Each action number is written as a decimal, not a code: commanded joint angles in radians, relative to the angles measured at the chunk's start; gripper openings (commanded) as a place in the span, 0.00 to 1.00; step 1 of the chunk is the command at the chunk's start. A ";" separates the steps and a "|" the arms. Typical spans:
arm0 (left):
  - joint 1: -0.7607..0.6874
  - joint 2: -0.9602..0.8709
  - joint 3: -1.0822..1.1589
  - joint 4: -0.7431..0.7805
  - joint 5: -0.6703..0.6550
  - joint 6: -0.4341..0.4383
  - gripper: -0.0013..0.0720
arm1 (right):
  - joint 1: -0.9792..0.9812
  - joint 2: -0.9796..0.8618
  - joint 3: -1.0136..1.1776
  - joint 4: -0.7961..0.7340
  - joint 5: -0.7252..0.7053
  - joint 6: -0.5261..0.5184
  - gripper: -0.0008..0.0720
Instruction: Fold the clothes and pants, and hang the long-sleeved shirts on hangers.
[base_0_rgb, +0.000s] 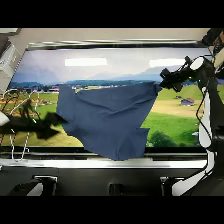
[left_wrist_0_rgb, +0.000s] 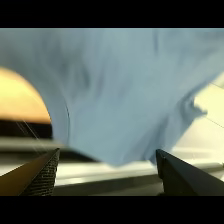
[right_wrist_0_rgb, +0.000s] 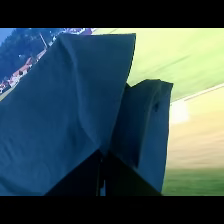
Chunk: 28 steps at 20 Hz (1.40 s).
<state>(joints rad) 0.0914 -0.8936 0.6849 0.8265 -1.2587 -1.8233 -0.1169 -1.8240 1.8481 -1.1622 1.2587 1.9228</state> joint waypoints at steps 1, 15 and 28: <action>-0.177 0.163 -0.278 -0.077 0.170 -0.132 1.00 | 0.001 0.023 0.001 0.002 0.050 -0.001 0.05; -0.618 -0.086 -0.321 -0.121 0.617 -0.294 1.00 | 0.001 0.069 0.001 0.003 0.121 0.000 0.05; -0.672 -0.173 -0.321 -0.253 0.674 -0.200 0.81 | 0.001 0.070 0.001 0.007 0.121 -0.001 0.05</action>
<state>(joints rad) -0.5587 -1.0428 0.3649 0.6197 -0.5858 -2.0636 -0.1169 -1.7542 1.8481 -1.1557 1.3804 1.9221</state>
